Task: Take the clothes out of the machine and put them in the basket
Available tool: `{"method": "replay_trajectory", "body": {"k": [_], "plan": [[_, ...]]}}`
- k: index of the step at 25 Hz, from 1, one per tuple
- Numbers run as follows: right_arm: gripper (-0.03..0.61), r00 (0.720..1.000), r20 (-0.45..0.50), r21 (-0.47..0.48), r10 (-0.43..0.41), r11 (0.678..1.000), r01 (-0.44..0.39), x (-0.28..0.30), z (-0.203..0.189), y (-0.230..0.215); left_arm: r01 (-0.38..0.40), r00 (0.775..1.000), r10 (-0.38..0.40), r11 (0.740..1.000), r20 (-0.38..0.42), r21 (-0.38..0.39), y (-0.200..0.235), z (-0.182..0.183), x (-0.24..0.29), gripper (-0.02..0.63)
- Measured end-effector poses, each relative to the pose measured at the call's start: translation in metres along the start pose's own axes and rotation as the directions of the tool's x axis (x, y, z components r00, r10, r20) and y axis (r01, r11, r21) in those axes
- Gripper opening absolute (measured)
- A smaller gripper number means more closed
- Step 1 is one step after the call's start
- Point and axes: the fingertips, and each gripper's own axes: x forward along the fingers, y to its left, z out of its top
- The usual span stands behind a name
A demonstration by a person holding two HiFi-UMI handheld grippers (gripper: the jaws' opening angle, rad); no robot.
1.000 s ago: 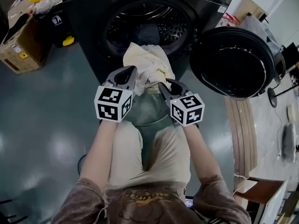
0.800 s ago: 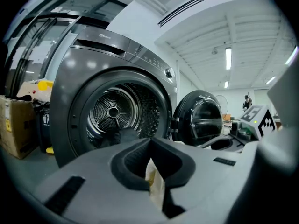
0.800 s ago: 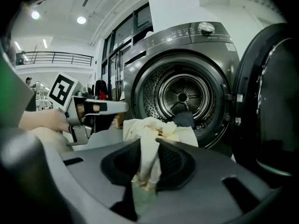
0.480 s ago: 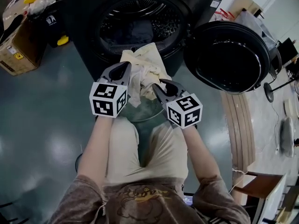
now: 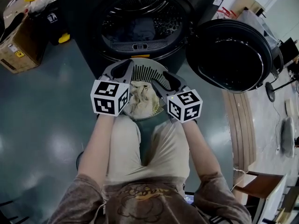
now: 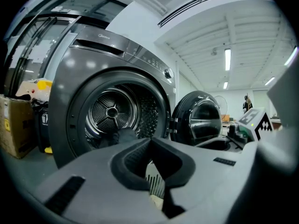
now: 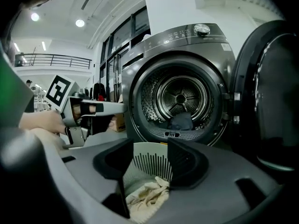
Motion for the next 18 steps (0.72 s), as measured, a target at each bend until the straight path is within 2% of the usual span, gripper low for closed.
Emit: {"method": "replay_trajectory", "body": {"k": [10, 18], "plan": [[0.418, 0.999, 0.033, 0.087, 0.018, 0.996, -0.021, 0.036, 0.005, -0.016, 0.005, 1.0, -0.005, 1.0, 0.008, -0.022, 0.006, -0.001, -0.002, 0.006], [0.434, 1.0, 0.004, 0.056, 0.008, 0.998, -0.008, 0.106, 0.024, -0.048, 0.021, 1.0, -0.021, 0.999, 0.008, -0.033, 0.015, -0.004, 0.001, 0.006]]}}
